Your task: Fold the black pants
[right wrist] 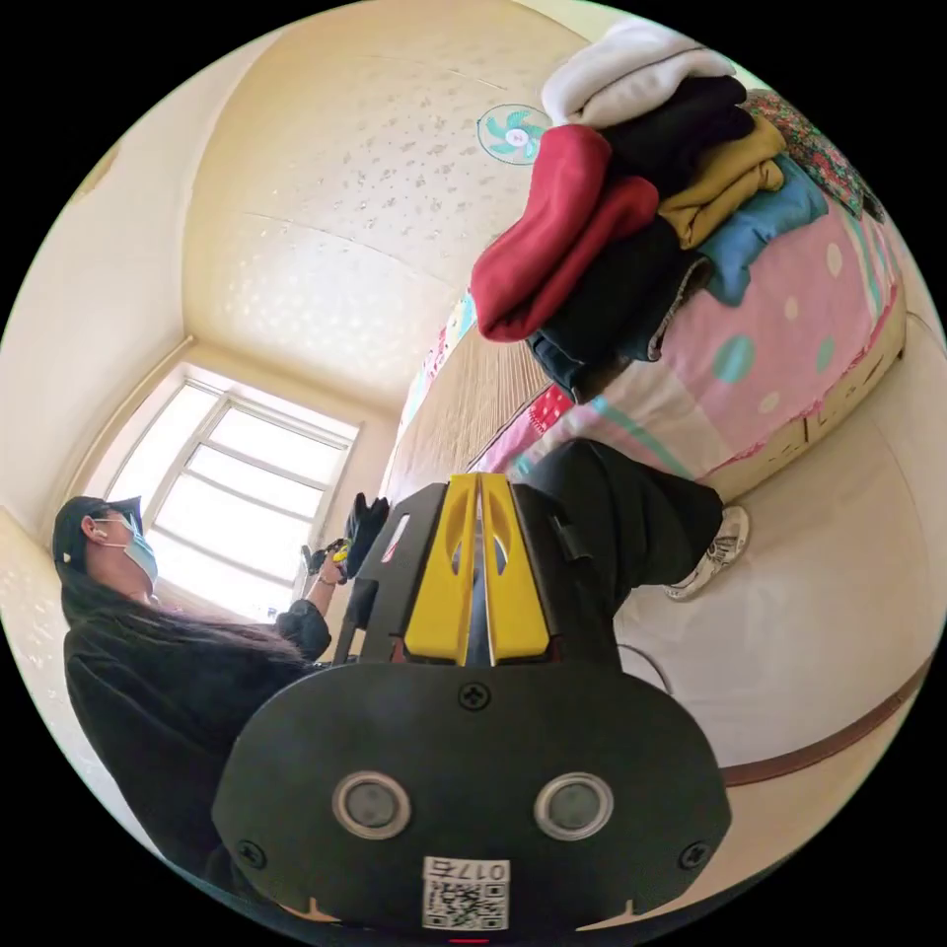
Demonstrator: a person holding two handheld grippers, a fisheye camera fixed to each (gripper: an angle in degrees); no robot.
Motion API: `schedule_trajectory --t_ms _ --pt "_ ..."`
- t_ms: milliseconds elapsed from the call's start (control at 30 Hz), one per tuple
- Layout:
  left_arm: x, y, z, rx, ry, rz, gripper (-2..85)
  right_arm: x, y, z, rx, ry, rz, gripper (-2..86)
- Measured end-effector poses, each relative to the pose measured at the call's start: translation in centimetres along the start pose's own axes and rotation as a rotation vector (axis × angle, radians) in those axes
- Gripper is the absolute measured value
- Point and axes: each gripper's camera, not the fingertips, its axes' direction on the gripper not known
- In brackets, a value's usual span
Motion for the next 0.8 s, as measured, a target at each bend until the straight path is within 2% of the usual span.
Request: schedule_trajectory --t_ms 67,133,200,233,300,333,400,467,533,567,633,700,733,800 --pt "2.5 -0.6 -2.1 0.015 0.022 -0.011 3.6 0.6 1.0 0.0 0.009 -0.009 -0.007 0.3" --pt "4.1 -0.8 -4.8 0.063 0.244 -0.059 0.7 1.3 1.6 -0.3 0.017 -0.016 -0.006 0.4" --pt "9.2 -0.8 -7.7 0.095 0.542 0.036 -0.3 1.9 1.9 -0.8 0.032 -0.031 -0.020 0.4" --pt "11.3 -0.5 -8.5 0.092 0.574 0.084 -0.4 2.2 1.9 -1.2 0.053 -0.040 -0.024 0.3" --pt "20.5 3.4 -13.0 0.113 0.611 0.355 -0.5 2.4 1.6 -1.8 0.079 -0.066 -0.048 0.3" --pt "22.6 5.0 -14.1 0.113 0.620 0.416 -0.4 2.4 1.4 -2.0 0.088 -0.071 -0.074 0.3" --pt "29.5 13.1 -17.1 0.077 0.704 0.643 -0.2 2.3 1.2 -2.1 0.097 -0.042 -0.111 0.3" --pt "33.5 19.6 -17.4 -0.032 0.771 0.830 0.0 2.9 1.0 -1.6 0.099 -0.029 -0.143 0.3" --pt "34.3 25.2 -18.2 -0.107 0.910 0.902 0.7 4.1 0.9 -0.7 0.082 -0.051 -0.153 0.2" --pt "33.3 27.5 -19.1 -0.103 0.942 0.899 1.4 5.0 0.9 0.1 0.068 -0.061 -0.153 0.2" --pt "30.3 28.8 -20.9 -0.028 0.857 0.838 3.9 6.7 0.8 1.8 0.023 -0.071 -0.154 0.2" --pt "24.2 26.6 -22.2 0.073 0.607 0.579 8.9 8.3 0.7 4.2 -0.049 -0.063 -0.161 0.3" --pt "22.5 25.5 -22.3 0.079 0.553 0.489 10.3 9.4 0.7 6.1 -0.103 -0.051 -0.170 0.3" --pt "14.3 20.8 -22.5 0.126 0.397 0.114 14.3 11.0 0.6 9.7 -0.194 -0.061 -0.182 0.5"
